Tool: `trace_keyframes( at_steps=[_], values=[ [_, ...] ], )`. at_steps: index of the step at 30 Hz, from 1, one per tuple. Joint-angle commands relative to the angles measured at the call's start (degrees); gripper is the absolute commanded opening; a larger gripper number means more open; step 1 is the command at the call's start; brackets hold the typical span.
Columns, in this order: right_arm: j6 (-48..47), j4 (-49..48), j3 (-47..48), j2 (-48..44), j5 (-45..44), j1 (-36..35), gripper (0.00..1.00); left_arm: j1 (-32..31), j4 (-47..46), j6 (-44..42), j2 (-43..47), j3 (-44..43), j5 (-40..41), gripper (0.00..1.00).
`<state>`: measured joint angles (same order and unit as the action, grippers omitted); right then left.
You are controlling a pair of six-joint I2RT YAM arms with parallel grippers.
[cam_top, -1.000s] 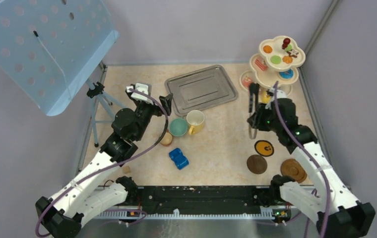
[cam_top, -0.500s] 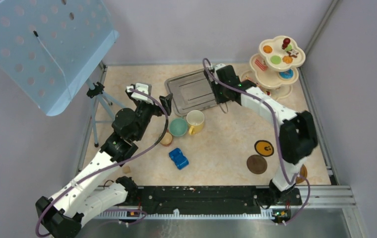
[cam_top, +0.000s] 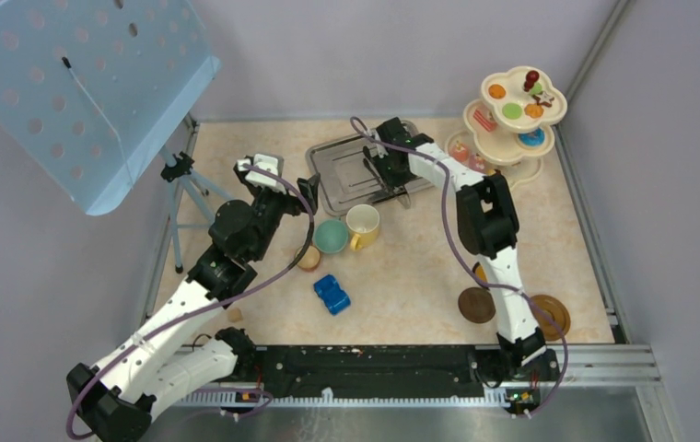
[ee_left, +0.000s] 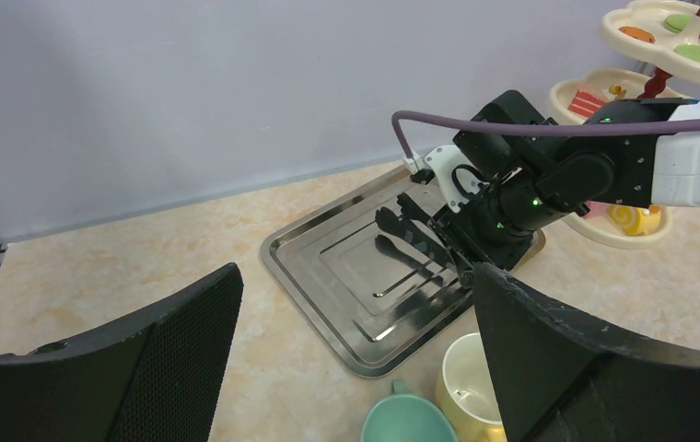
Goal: Serve the afternoon tea
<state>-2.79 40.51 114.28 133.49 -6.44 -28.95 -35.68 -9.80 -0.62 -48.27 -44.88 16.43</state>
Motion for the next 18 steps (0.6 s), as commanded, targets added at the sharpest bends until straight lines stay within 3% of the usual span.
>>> trace_keyframes(
  at_steps=[1,3,7,11,14,18],
  values=[
    [-0.67,1.26,4.61,0.98,-0.04,0.30,0.45,-0.13,-1.36,-0.61,0.40,-1.98,0.44,0.99],
    [-0.64,1.72,5.04,1.38,0.01,0.31,0.47,-0.09,-1.36,-0.61,0.40,-1.99,0.50,0.99],
    [0.48,4.04,5.74,-0.29,-0.14,0.31,0.73,-0.14,-1.36,-0.63,0.39,-1.98,0.51,0.99],
    [2.29,4.98,2.15,-7.48,-1.70,0.30,0.87,-0.10,-1.33,-0.63,0.37,-2.05,0.63,0.99],
    [5.88,5.92,-3.83,-16.72,-4.46,0.29,0.89,-0.15,-1.27,-0.44,0.30,-2.11,0.02,0.99],
    [12.19,4.64,-20.84,-32.34,-9.06,0.38,0.90,-0.11,-1.25,-0.33,0.46,-2.11,-0.04,0.99]
  ],
)
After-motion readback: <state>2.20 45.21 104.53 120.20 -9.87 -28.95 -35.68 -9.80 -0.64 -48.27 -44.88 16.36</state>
